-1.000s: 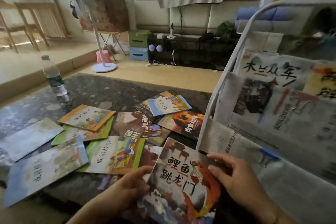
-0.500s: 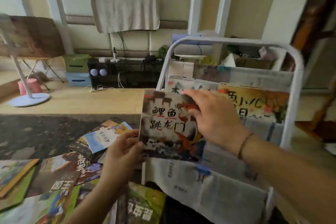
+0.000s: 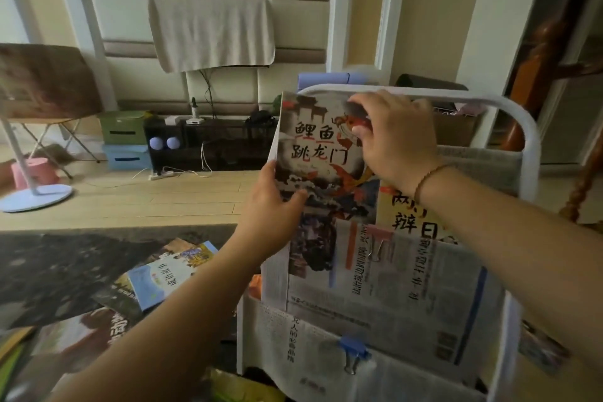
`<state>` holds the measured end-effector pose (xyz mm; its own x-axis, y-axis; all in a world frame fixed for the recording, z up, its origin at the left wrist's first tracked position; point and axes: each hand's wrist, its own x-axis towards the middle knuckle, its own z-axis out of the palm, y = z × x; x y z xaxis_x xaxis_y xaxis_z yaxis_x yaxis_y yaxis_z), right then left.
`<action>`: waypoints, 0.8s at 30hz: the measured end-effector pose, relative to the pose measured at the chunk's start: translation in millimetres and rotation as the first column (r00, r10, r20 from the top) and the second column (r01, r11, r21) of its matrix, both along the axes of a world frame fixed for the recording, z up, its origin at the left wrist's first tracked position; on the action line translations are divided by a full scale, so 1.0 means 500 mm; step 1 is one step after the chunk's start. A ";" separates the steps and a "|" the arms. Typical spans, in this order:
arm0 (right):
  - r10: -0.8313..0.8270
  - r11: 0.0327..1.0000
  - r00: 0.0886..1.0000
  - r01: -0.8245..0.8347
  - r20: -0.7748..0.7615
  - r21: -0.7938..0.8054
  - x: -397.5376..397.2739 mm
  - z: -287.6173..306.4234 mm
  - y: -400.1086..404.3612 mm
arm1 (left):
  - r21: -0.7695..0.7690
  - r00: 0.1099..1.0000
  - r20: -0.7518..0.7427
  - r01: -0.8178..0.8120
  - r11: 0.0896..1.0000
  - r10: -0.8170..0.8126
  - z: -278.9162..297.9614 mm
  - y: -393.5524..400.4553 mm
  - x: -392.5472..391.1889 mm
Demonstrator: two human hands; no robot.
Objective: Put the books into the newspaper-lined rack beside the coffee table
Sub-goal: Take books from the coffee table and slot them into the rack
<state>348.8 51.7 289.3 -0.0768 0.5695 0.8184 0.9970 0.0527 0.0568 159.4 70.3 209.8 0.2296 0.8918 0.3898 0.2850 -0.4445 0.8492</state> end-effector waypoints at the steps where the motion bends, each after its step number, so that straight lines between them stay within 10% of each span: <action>1: -0.007 1.000 0.999 0.007 0.038 0.008 0.001 -0.012 0.000 | 0.011 0.998 -0.056 -0.012 1.000 0.012 -0.008 0.002 0.001; 24: -0.102 0.991 0.967 0.120 0.234 -0.064 0.010 -0.132 -0.013 | 0.008 0.893 -0.418 -0.182 0.983 0.169 -0.031 0.008 0.038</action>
<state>353.7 45.0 223.1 -0.1903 0.6458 0.7394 0.9576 -0.0439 0.2848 178.6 74.1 194.2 0.2031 0.9425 0.2653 0.6854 -0.3303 0.6489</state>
